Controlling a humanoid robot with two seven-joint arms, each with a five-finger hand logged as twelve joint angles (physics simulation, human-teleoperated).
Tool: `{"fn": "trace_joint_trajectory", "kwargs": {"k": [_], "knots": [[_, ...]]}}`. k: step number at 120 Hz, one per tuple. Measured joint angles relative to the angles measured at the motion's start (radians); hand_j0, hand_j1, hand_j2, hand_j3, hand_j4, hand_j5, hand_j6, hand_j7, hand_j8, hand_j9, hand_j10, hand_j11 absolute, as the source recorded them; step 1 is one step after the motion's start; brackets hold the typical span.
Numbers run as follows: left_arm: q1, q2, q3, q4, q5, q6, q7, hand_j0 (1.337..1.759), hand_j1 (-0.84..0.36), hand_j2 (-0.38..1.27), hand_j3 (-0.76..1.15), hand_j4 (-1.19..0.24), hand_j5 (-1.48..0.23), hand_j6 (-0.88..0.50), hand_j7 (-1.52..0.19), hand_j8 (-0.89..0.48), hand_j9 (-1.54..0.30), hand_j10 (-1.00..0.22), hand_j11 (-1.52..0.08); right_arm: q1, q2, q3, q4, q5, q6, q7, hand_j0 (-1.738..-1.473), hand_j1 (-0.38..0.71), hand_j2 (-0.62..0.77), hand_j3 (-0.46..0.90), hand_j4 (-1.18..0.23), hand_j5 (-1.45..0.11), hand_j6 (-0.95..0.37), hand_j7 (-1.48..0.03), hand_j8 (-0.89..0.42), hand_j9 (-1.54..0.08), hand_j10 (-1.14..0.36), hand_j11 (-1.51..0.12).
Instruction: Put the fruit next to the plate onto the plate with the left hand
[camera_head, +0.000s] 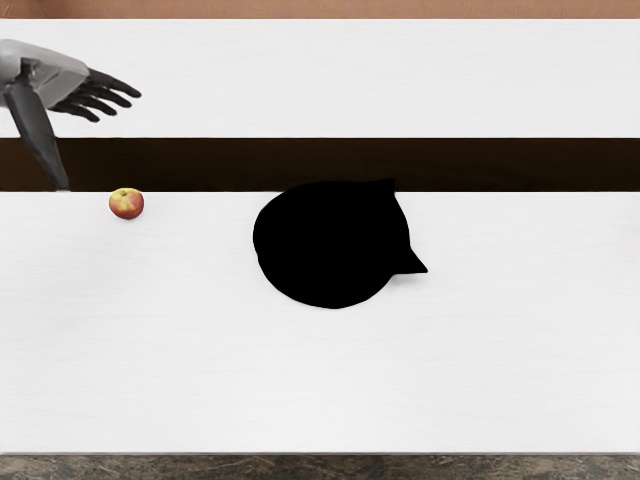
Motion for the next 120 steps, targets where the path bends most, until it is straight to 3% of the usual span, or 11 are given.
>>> {"fn": "trace_joint_trajectory", "kwargs": {"k": [21,37,47,55,59,70,80,95,105,111,120], "knots": [[0.002,-0.004,-0.003,0.01,0.006,0.0,0.0,1.658,0.31,0.01,0.0,-0.03,-0.04,-0.03,-0.04,-0.03,-0.04,-0.03,-0.04,-0.002,0.0,0.001,0.002,-0.001,-0.001,0.0,-1.658,-0.34,0.0,0.0,-0.01,-0.01,-0.01,-0.01,-0.01,-0.01,-0.01,-0.01],[0.029,-0.069,-0.008,0.067,0.033,0.0,0.004,1.658,0.31,0.01,0.0,-0.03,-0.04,-0.03,-0.04,-0.03,-0.04,-0.03,-0.04,-0.002,0.0,0.001,0.002,-0.001,-0.001,0.0,-1.658,-0.34,0.0,0.0,-0.01,-0.01,-0.01,-0.01,-0.01,-0.01,-0.01,-0.01],[0.028,-0.237,0.021,0.097,0.064,0.0,0.006,1.658,0.32,0.01,0.0,-0.02,-0.03,-0.02,-0.03,-0.02,-0.03,-0.02,-0.03,-0.002,0.0,0.001,0.002,-0.001,-0.001,0.0,-1.658,-0.34,0.0,0.0,-0.01,-0.01,-0.01,-0.01,-0.01,-0.01,-0.01,-0.01],[0.026,-0.336,0.064,0.048,0.017,0.017,0.013,1.658,0.33,0.0,0.0,-0.02,-0.03,-0.02,-0.03,-0.02,-0.03,-0.02,-0.03,-0.002,0.0,0.001,0.002,-0.001,-0.001,0.0,-1.658,-0.34,0.0,0.0,-0.01,-0.01,-0.01,-0.01,-0.01,-0.01,-0.01,-0.01],[0.036,-0.36,0.073,0.005,-0.045,0.097,0.061,1.658,0.33,0.0,0.0,-0.02,-0.02,-0.02,-0.02,-0.02,-0.02,-0.02,-0.02,-0.002,0.0,0.001,0.002,-0.001,-0.001,0.0,-1.658,-0.34,0.0,0.0,-0.01,-0.01,-0.01,-0.01,-0.01,-0.01,-0.01,-0.01],[0.054,-0.359,0.039,-0.085,-0.175,0.356,0.275,1.658,0.33,0.0,0.0,-0.02,-0.02,-0.02,-0.02,-0.02,-0.02,-0.02,-0.02,-0.002,0.0,0.001,0.002,-0.001,-0.001,0.0,-1.658,-0.34,0.0,0.0,-0.01,-0.01,-0.01,-0.01,-0.01,-0.01,-0.01,-0.01],[0.072,-0.382,0.021,-0.126,-0.235,0.48,0.375,1.658,0.33,0.0,0.0,-0.01,-0.02,-0.01,-0.02,-0.01,-0.02,-0.01,-0.02,-0.002,0.0,0.001,0.002,-0.001,-0.001,0.0,-1.658,-0.34,0.0,0.0,-0.01,-0.01,-0.01,-0.01,-0.01,-0.01,-0.01,-0.01],[0.17,-0.43,-0.009,-0.146,-0.264,0.665,0.431,1.658,0.33,0.0,0.0,-0.01,-0.02,-0.01,-0.02,-0.01,-0.02,-0.01,-0.02,-0.002,0.0,0.001,0.002,-0.001,-0.001,0.0,-1.658,-0.34,0.0,0.0,-0.01,-0.01,-0.01,-0.01,-0.01,-0.01,-0.01,-0.01],[0.18,-0.434,-0.019,-0.142,-0.267,0.725,0.445,1.658,0.34,0.0,0.0,-0.01,-0.01,-0.01,-0.01,-0.01,-0.01,-0.01,-0.01,-0.002,0.0,0.001,0.002,-0.001,-0.001,0.0,-1.658,-0.34,0.0,0.0,-0.01,-0.01,-0.01,-0.01,-0.01,-0.01,-0.01,-0.01],[0.244,-0.436,-0.03,-0.123,-0.268,0.743,0.449,1.658,0.34,0.0,0.0,-0.01,-0.01,-0.01,-0.01,-0.01,-0.01,-0.01,-0.01,-0.002,0.0,0.001,0.002,-0.001,-0.001,0.0,-1.658,-0.34,0.0,0.0,-0.01,-0.01,-0.01,-0.01,-0.01,-0.01,-0.01,-0.01],[0.267,-0.436,-0.044,-0.091,-0.269,0.759,0.452,1.658,0.34,0.0,0.0,-0.01,-0.01,-0.01,-0.01,-0.01,-0.01,-0.01,-0.01,-0.002,0.0,0.001,0.002,-0.001,-0.001,0.0,-1.658,-0.34,0.0,0.0,-0.01,-0.01,-0.01,-0.01,-0.01,-0.01,-0.01,-0.01]]}}
